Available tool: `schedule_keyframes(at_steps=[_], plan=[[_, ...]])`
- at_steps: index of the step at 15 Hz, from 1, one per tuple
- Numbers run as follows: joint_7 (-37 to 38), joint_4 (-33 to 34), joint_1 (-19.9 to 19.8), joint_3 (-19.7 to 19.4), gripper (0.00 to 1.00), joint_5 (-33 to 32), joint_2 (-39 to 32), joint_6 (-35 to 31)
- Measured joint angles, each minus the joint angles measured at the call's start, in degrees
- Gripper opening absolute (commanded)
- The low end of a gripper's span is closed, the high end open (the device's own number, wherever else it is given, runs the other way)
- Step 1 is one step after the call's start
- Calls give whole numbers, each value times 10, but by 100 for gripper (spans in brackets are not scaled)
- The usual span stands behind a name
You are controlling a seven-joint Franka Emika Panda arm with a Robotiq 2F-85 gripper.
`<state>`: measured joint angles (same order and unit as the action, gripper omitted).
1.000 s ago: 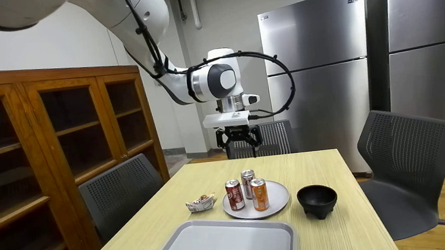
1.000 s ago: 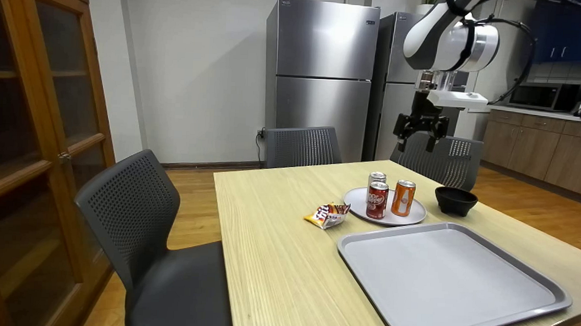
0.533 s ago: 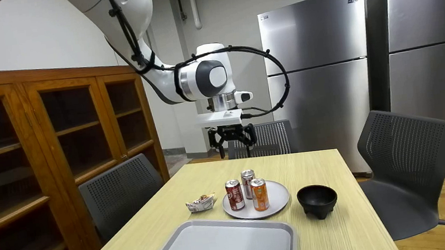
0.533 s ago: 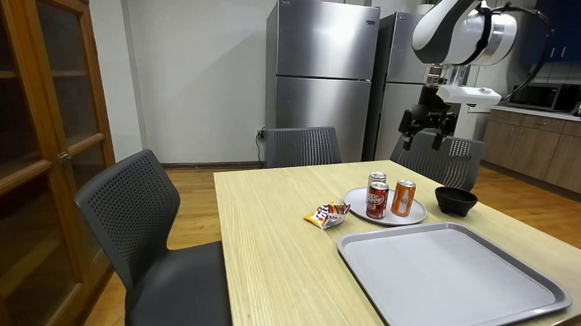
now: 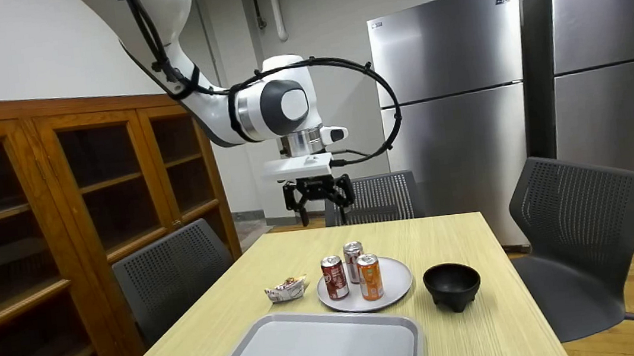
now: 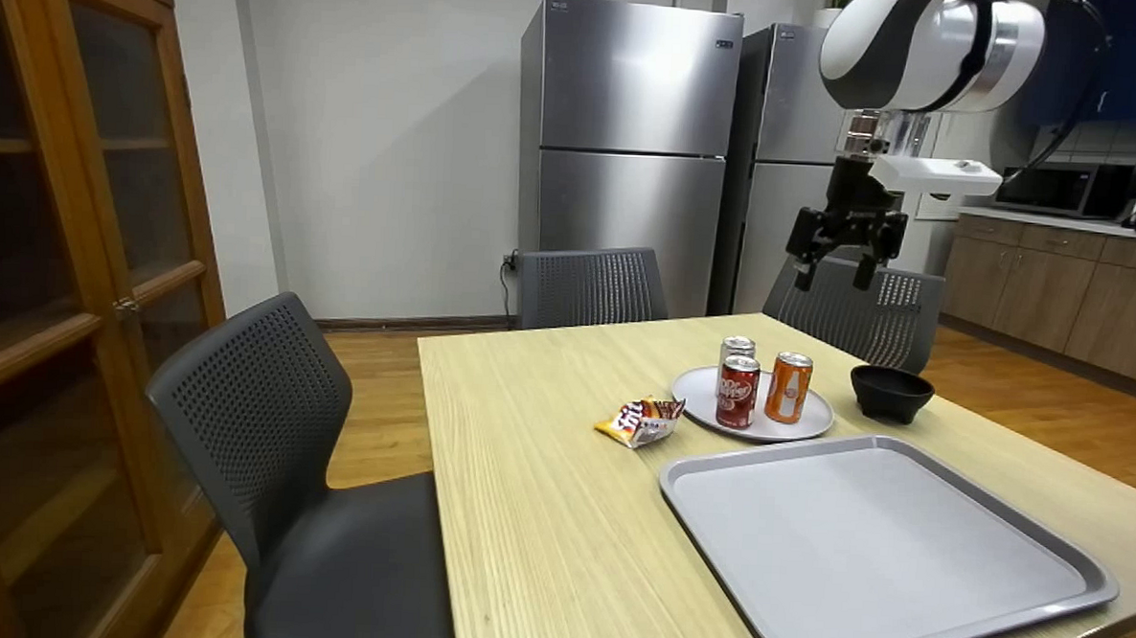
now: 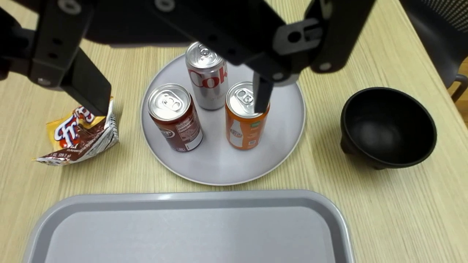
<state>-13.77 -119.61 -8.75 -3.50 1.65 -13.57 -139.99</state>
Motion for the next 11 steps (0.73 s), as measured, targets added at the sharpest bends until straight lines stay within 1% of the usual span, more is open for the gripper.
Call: schedule_keyframes(at_steps=[5,11], plan=[[9,-31,9,-2,100,-22,22,-6],[9,-33,10,-2,100,-22,23,-7]])
